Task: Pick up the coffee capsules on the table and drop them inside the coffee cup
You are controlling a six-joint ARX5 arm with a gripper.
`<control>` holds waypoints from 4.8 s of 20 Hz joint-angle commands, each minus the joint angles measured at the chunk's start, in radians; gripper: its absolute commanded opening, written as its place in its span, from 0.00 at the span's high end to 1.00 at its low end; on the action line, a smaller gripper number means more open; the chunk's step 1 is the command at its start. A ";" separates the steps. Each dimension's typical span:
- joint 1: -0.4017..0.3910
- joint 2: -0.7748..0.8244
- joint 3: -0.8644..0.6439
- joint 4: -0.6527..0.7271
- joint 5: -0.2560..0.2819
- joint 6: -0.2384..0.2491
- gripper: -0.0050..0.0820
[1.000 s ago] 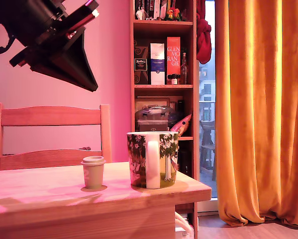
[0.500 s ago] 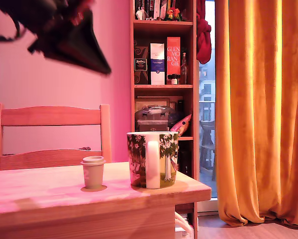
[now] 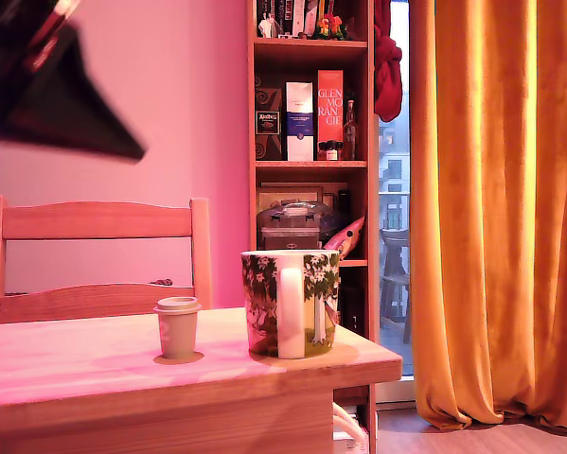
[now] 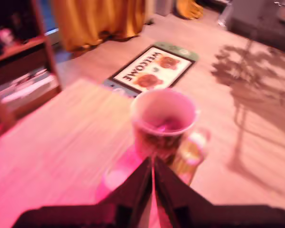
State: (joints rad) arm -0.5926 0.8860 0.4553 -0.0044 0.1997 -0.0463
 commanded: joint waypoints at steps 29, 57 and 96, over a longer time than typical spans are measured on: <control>0.002 0.000 -0.073 -0.148 -0.204 0.001 0.96; 0.001 0.201 -0.073 0.034 -0.079 0.037 0.23; 0.014 0.599 -0.071 0.531 0.028 0.100 0.23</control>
State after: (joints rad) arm -0.5842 1.4639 0.3904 0.5041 0.2272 0.0422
